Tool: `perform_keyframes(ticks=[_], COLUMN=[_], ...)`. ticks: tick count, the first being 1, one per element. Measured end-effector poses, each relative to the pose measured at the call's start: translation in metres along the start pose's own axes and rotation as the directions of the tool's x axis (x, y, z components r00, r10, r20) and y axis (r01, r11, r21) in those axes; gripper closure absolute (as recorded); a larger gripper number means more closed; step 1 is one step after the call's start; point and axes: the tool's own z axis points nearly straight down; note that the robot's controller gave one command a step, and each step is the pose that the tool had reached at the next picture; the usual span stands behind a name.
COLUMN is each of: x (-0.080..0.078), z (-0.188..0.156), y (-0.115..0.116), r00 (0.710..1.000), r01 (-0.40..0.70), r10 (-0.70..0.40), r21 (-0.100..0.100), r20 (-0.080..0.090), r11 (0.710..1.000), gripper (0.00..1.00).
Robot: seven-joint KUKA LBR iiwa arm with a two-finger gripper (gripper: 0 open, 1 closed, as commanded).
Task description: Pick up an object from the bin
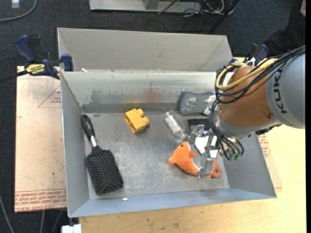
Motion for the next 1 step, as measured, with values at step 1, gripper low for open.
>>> perform_keyframes(ticks=[1], x=[-0.0019], z=[-0.0038], y=[0.0], r00=[1.0], r01=[0.001], r10=[-0.001], r21=[0.001], r20=[0.007], r11=[1.0], gripper=[0.0])
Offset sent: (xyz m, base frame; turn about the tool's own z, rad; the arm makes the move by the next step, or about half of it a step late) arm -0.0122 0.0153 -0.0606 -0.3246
